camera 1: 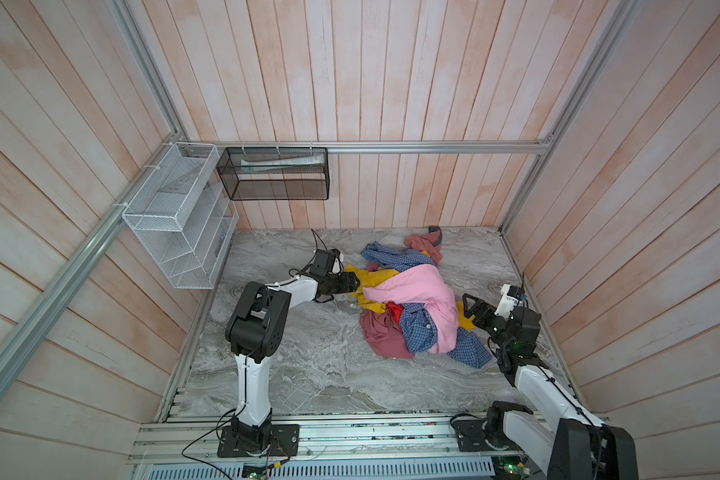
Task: Pick out a specific cloth from the pile
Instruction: 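Reach the left gripper to the yellow shirt while the right gripper approaches the pink cloth, then lower the left gripper and pinch the yellow shirt edge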
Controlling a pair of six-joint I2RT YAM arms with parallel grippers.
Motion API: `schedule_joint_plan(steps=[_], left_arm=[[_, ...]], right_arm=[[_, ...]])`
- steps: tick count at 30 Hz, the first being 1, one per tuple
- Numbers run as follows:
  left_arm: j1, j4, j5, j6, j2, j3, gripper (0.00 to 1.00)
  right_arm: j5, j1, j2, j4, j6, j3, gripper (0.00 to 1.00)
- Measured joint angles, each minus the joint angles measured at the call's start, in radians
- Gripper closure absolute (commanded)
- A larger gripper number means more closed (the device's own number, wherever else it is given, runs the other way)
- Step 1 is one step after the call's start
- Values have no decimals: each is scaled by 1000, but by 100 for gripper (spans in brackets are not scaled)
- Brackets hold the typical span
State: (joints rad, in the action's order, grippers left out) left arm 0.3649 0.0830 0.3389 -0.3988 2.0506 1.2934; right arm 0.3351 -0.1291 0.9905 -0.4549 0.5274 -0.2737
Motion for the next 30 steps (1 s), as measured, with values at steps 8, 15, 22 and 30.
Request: schedule_joint_plan(steps=[8,15,22,30], left_arm=[[6,-9,36,-28,23,7,100],[11,-14,39,-31,-38,7,100],[23,-16,33,-11,-173,58,100],[43,55,-20,17,-204,115,37]], right_arm=[[11,0,0,-1,-1,0,9],[98,0,-2,-42,-18,3,5],[175,42,7,-100,-56,11,5],[190,138,59,-85,-155,-8,5]])
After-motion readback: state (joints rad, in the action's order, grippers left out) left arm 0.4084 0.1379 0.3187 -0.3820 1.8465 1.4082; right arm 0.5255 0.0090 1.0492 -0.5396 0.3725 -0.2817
